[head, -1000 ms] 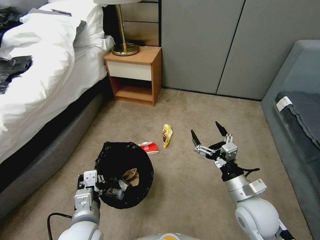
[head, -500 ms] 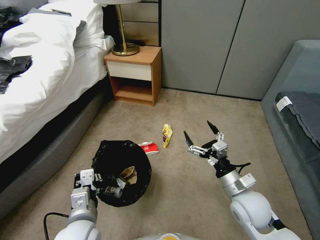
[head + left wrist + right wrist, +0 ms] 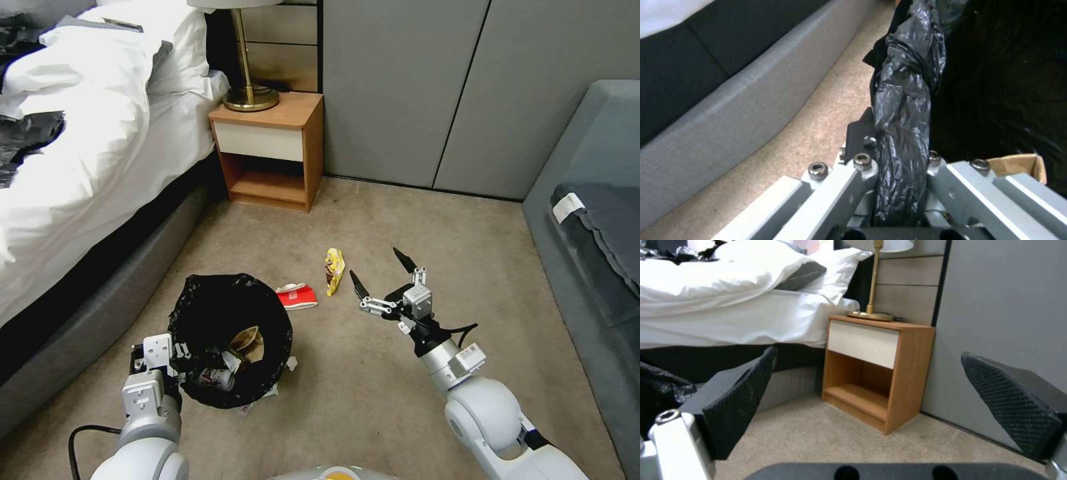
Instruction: Pick up the trash bin, then pick up the garbage from the floor and place it into the trash bin.
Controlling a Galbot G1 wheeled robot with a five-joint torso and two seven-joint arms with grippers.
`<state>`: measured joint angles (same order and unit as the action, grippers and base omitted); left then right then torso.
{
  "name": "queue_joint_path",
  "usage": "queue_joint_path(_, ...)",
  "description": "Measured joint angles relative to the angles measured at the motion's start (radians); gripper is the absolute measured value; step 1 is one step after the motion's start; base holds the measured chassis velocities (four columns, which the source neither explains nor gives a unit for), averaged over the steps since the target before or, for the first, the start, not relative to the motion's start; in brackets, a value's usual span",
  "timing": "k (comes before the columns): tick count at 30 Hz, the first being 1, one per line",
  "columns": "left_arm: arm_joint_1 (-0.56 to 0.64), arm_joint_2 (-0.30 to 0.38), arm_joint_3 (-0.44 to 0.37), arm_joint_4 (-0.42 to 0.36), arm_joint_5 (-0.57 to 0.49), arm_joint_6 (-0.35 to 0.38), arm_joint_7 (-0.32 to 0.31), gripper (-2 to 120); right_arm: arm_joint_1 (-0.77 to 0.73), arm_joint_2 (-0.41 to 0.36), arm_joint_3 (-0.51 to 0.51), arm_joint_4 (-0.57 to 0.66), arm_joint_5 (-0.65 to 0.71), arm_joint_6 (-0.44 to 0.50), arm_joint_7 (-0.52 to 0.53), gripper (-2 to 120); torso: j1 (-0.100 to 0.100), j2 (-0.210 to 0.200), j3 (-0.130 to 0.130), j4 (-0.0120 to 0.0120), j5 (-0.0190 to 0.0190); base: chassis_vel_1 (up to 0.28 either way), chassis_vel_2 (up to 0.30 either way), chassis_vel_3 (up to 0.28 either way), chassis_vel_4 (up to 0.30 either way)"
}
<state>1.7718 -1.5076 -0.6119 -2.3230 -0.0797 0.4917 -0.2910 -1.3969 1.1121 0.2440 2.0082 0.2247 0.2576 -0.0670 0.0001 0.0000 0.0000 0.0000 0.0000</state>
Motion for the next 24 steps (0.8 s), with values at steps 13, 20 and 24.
queue_joint_path(13,0.008,0.001,0.005,-0.004,0.002,-0.002,0.000,2,-0.020,0.011,0.006,0.014,-0.015,0.003,-0.002,100,0.000,0.000,0.000,0.0000,0.0000,0.004,0.005,0.009,0.005)
queue_joint_path(20,0.006,0.001,0.008,-0.005,0.004,-0.002,0.000,2,-0.027,0.007,0.015,0.017,-0.018,0.007,-0.003,100,0.000,0.000,0.000,0.0001,0.0000,0.074,0.063,0.065,0.050)
queue_joint_path(24,0.005,0.001,0.009,-0.008,0.005,-0.002,0.001,2,-0.028,0.005,0.017,0.017,-0.018,0.009,-0.003,100,0.000,0.000,0.000,0.0000,0.0000,0.070,0.092,0.086,0.075)
